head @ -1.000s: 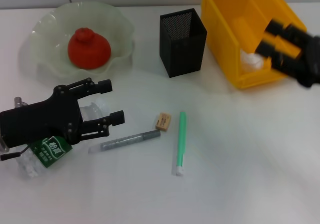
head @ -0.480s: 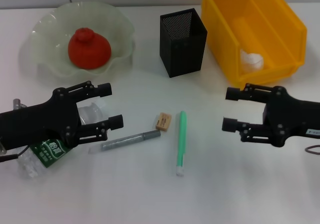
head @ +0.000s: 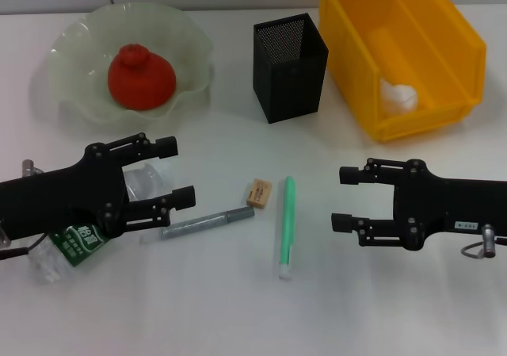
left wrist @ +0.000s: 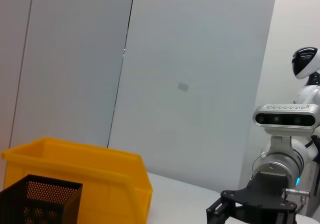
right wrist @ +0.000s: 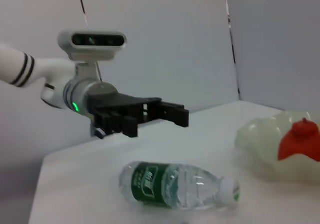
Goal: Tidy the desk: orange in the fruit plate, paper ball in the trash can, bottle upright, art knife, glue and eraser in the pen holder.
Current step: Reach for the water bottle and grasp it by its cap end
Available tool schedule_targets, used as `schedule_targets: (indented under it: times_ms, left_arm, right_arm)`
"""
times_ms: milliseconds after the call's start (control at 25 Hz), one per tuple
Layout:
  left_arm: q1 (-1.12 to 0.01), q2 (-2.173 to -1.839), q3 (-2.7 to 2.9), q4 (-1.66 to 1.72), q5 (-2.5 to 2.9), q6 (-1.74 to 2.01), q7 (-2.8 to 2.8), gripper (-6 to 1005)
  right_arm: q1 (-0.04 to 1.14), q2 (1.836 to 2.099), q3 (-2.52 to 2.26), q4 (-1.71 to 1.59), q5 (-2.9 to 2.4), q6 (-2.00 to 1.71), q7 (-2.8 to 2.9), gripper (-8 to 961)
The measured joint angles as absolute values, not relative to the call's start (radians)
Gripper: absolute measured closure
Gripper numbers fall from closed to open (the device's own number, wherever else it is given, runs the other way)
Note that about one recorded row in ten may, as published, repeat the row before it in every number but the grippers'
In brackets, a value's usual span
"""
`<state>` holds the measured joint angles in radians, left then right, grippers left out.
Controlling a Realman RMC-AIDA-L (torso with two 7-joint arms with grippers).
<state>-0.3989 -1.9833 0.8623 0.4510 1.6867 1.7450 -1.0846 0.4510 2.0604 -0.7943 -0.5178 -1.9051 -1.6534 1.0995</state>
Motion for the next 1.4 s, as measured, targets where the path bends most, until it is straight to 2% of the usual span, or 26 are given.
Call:
schedule_targets:
  times_ms: [240,640,960,1400]
  left_arm:
    - [-0.406,-1.983,0.862,0.462,1.687,1.747,-1.11,198]
    - [-0.416,-1.99,0.866,0.71,1.701,1.691,-1.462,199]
    - [-0.484,-1.969,0.824,0.91,1.891,1.681,-1.793,199]
    - [-0.571,-1.989,0.831,1.1,2.201,1.72,-2.038,199]
  right_arm:
    - [0.445,2.062,-0.786,-0.519,-1.906,-1.649,1.09,217]
    - [0.437,2.075,-0.784,-0.516,-1.902,-1.637,1.046,218]
    - [0.438,2.075,-0.784,-0.517,-1.899,-1.637,1.039,218]
    - [0.437,2.077,-0.782,-0.516,-1.897,-1.639,1.033,218]
